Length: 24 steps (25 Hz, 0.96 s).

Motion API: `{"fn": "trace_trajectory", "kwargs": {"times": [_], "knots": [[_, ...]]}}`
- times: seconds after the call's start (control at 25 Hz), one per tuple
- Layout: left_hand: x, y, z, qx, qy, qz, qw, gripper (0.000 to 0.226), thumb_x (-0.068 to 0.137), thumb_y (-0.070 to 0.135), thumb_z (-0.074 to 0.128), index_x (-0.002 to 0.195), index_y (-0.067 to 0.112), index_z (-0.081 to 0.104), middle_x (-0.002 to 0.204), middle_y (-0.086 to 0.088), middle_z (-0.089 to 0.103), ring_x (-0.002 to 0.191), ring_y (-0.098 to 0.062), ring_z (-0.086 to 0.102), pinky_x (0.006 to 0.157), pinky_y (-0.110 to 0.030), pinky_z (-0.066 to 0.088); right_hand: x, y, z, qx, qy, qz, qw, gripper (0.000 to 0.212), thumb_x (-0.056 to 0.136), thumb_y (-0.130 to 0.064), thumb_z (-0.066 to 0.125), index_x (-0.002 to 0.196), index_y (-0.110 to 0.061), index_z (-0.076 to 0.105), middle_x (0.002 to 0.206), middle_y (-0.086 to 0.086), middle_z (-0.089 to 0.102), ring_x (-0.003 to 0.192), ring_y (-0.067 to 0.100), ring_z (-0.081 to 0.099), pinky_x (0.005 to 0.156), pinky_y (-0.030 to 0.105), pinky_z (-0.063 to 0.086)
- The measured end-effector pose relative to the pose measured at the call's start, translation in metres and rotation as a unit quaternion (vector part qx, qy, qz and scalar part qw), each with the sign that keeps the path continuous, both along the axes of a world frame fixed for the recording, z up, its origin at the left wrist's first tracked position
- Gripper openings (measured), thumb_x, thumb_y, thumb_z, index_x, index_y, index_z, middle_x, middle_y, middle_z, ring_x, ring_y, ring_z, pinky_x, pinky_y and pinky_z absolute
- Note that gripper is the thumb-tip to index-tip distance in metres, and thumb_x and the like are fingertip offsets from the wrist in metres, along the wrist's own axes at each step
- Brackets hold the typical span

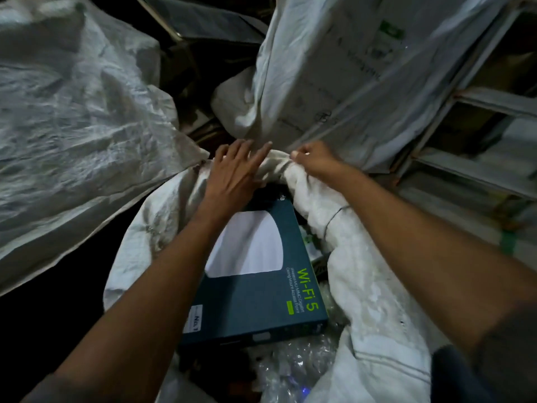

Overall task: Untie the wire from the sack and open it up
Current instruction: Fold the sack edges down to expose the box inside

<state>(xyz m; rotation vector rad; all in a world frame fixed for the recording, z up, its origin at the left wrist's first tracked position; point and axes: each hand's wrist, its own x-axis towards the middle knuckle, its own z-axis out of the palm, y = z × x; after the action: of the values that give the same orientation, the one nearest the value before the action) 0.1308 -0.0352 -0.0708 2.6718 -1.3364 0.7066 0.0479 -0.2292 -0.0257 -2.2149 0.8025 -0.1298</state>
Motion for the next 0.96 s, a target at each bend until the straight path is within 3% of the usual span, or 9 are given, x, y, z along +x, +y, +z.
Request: {"fn": "trace_trajectory", "kwargs": {"times": [0.16,0.32,0.44,0.56,0.64,0.72,0.8,0.88,0.96], "knots": [[0.002,-0.041,0.006,0.042,0.132,0.062,0.988,0.036,0.091,0.042,0.061,0.124,0.027,0.066,0.130,-0.006,0.063,0.124,-0.032,0.051,0.100,-0.046,0.032,-0.095,0.064,0.007,-0.271,0.110,-0.046,0.955,0.062,0.083,-0.053,0.067,0.139,-0.036,0.046,0.151,0.007,0.034,0.137,0.036,0.031,0.107,0.052,0.030],[-0.057,-0.034,0.021,-0.027,0.227,0.089,0.969,0.046,0.090,0.039,0.064,0.134,0.027,0.061,0.144,-0.007,0.051,0.135,-0.033,0.043,0.106,-0.048,0.035,-0.146,0.058,-0.013,-0.206,0.170,-0.042,0.963,0.061,0.092,-0.029,0.064,0.147,-0.031,0.038,0.145,0.011,0.046,0.131,0.036,0.047,0.099,0.043,0.043],[-0.131,-0.015,0.038,-0.078,0.347,0.075,0.931,0.048,0.087,0.062,0.058,0.116,0.027,0.073,0.127,-0.004,0.065,0.122,-0.029,0.057,0.100,-0.044,0.047,-0.146,0.009,-0.002,0.057,0.069,-0.089,0.992,0.041,0.094,-0.014,0.060,0.135,-0.016,0.062,0.126,0.015,0.066,0.114,0.033,0.063,0.092,0.037,0.048],[-0.211,-0.002,0.054,-0.089,0.556,0.040,0.825,0.055,0.091,0.067,0.057,0.107,0.018,0.074,0.098,0.002,0.074,0.087,-0.015,0.067,0.073,-0.030,0.052,-0.170,-0.024,0.017,0.345,-0.034,-0.125,0.930,0.022,0.100,-0.005,0.058,0.103,0.013,0.070,0.085,0.019,0.072,0.088,0.029,0.067,0.081,0.034,0.054],[-0.257,0.008,0.060,-0.070,0.627,0.015,0.776,0.053,0.089,0.069,0.058,0.099,0.020,0.075,0.086,0.005,0.076,0.072,-0.008,0.066,0.064,-0.026,0.050,-0.190,-0.028,0.027,0.417,-0.072,-0.140,0.895,0.031,0.101,-0.007,0.057,0.077,0.009,0.066,0.057,0.010,0.068,0.062,0.020,0.069,0.061,0.024,0.056],[-0.283,0.013,0.060,-0.067,0.652,-0.008,0.755,0.042,0.089,0.063,0.065,0.103,0.026,0.075,0.087,0.007,0.078,0.077,-0.006,0.072,0.074,-0.027,0.057,-0.193,-0.019,0.029,0.442,-0.073,-0.146,0.882,0.025,0.102,-0.010,0.057,0.080,0.001,0.062,0.071,0.011,0.067,0.063,0.019,0.065,0.066,0.025,0.058],[-0.299,0.014,0.057,-0.068,0.646,0.007,0.760,0.033,0.085,0.054,0.076,0.101,0.025,0.074,0.090,0.008,0.078,0.082,-0.007,0.073,0.080,-0.028,0.057,-0.194,0.001,0.029,0.409,-0.035,-0.143,0.901,0.020,0.094,-0.022,0.069,0.096,-0.003,0.062,0.095,0.013,0.064,0.079,0.020,0.062,0.069,0.029,0.058],[-0.320,0.010,0.050,-0.040,0.574,0.020,0.817,0.029,0.082,0.044,0.081,0.092,0.019,0.069,0.087,0.006,0.072,0.080,-0.014,0.069,0.072,-0.029,0.051,-0.213,0.026,0.029,0.222,0.100,-0.085,0.966,0.079,0.070,-0.051,0.083,0.131,-0.010,0.054,0.133,0.015,0.055,0.119,0.028,0.057,0.095,0.039,0.054],[-0.347,0.005,0.036,-0.081,0.427,0.029,0.900,0.027,0.080,0.033,0.079,0.091,0.014,0.062,0.086,-0.004,0.067,0.081,-0.027,0.064,0.066,-0.035,0.042,-0.240,0.049,0.024,0.058,0.161,-0.004,0.985,0.116,0.071,-0.054,0.082,0.156,-0.007,0.019,0.157,0.016,0.029,0.145,0.033,0.031,0.115,0.043,0.035]]}}
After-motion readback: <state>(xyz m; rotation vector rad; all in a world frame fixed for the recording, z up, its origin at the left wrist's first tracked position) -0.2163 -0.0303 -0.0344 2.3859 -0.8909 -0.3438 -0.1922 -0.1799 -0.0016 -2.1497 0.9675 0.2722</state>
